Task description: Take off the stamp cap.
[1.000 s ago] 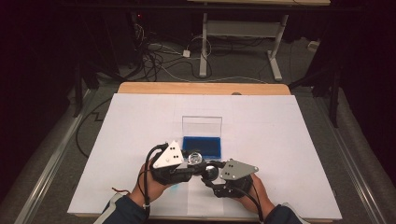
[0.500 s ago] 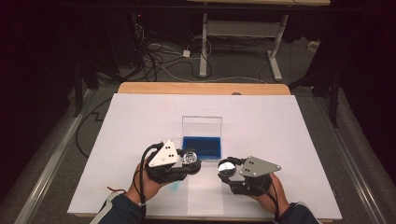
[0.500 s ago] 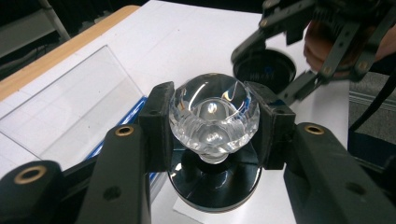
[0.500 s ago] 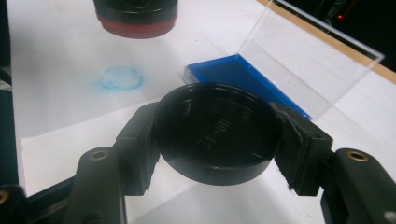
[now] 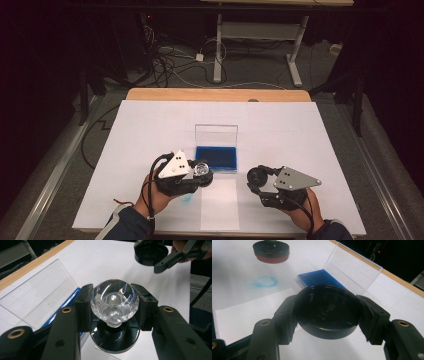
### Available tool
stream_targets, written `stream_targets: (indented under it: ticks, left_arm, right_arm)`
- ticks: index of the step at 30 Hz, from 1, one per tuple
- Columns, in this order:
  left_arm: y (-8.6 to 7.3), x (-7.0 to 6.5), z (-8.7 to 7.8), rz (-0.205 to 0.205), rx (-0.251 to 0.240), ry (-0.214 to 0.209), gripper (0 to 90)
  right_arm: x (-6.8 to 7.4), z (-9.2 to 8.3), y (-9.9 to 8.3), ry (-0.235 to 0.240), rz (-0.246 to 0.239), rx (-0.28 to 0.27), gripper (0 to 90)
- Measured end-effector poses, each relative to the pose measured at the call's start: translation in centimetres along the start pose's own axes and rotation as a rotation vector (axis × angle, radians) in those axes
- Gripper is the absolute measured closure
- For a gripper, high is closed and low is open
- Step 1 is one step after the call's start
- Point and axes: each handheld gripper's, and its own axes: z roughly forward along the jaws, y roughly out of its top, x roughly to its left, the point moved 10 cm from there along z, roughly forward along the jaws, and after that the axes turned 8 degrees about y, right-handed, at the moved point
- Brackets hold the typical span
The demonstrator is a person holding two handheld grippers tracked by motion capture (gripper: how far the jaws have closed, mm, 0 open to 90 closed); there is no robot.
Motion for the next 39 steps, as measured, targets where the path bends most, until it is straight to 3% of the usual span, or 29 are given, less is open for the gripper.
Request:
stream_targets:
  ticks: [16,39]
  left_arm:
    - [0.0,0.4,-0.1,-0.005,-0.008,0.013,54.1]
    - [-0.1,2.2,-0.2,-0.025,-0.018,0.045,54.1]
  right_arm:
    - [-1.5,-2.8,-2.0,-0.068,0.042,0.009,38.2]
    - [-1.3,-4.0,-3.0,-0.069,0.049,0.016,38.2]
